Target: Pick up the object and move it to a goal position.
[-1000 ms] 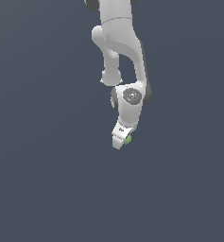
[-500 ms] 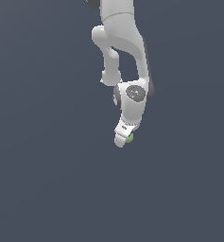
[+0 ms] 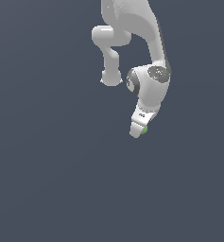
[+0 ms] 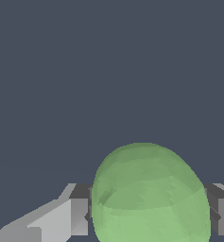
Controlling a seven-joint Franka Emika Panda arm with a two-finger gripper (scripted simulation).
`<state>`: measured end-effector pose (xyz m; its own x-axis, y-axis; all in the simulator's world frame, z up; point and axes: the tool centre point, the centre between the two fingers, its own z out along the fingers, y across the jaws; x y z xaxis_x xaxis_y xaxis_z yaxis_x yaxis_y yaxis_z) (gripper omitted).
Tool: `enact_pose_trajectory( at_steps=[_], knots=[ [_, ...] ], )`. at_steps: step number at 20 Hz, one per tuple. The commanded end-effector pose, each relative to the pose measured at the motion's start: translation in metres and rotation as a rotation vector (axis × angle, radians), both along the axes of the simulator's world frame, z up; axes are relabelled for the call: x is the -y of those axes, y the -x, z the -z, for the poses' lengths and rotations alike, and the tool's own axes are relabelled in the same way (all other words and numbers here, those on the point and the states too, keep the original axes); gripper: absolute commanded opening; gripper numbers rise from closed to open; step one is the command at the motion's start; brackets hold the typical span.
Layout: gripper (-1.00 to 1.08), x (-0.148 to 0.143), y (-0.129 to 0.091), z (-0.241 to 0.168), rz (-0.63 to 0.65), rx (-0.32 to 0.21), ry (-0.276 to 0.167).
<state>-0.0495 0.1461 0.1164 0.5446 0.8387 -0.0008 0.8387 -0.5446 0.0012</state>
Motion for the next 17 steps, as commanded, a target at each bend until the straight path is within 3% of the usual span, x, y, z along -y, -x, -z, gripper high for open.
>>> enact_pose_trajectory(
  at_steps=[1, 9, 17],
  knots=[
    [-1.00, -0.021, 0.004, -0.022, -0.001, 0.000, 0.000],
    [-1.00, -0.070, 0.011, -0.073, -0.001, -0.001, -0.001],
    [-1.00, -0.085, 0.011, -0.089, 0.000, -0.001, -0.001]
  ],
)
